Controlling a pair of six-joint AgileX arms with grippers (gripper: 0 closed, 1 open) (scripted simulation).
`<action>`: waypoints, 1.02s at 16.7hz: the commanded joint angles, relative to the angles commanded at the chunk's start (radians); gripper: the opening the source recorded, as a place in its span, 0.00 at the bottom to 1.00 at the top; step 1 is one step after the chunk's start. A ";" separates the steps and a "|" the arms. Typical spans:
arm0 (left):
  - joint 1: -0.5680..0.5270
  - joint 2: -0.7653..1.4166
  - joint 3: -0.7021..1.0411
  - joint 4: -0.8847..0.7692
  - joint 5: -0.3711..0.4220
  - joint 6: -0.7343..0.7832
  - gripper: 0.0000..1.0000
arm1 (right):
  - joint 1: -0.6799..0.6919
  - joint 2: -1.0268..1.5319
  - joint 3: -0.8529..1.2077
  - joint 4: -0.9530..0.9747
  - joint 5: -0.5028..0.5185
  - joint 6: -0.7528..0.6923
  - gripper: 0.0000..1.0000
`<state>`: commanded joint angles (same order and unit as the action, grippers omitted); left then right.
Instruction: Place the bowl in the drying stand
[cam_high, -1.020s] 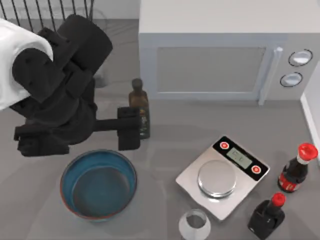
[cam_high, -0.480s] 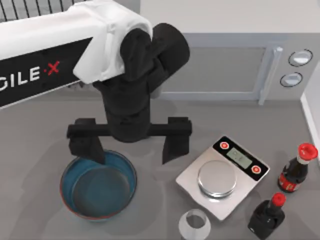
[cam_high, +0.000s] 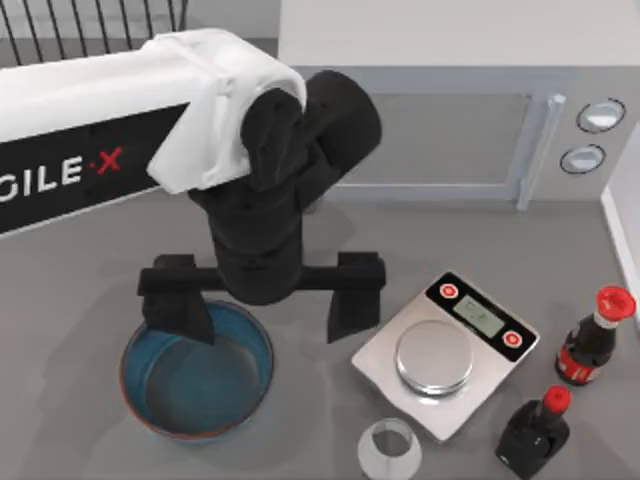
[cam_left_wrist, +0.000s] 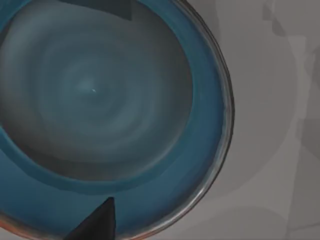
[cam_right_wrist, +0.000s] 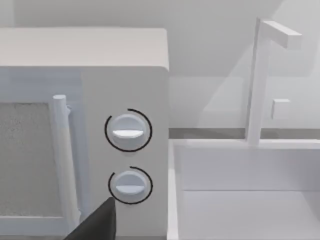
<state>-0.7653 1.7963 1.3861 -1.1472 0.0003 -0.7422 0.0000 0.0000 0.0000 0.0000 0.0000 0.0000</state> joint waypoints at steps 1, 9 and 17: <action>-0.003 0.005 -0.040 0.041 0.000 -0.003 1.00 | 0.000 0.000 0.000 0.000 0.000 0.000 1.00; 0.018 0.133 -0.191 0.309 0.001 0.020 1.00 | 0.000 0.000 0.000 0.000 0.000 0.000 1.00; 0.019 0.135 -0.189 0.311 0.001 0.021 0.70 | 0.000 0.000 0.000 0.000 0.000 0.000 1.00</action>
<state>-0.7468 1.9312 1.1968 -0.8362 0.0013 -0.7212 0.0000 0.0000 0.0000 0.0000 0.0000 0.0000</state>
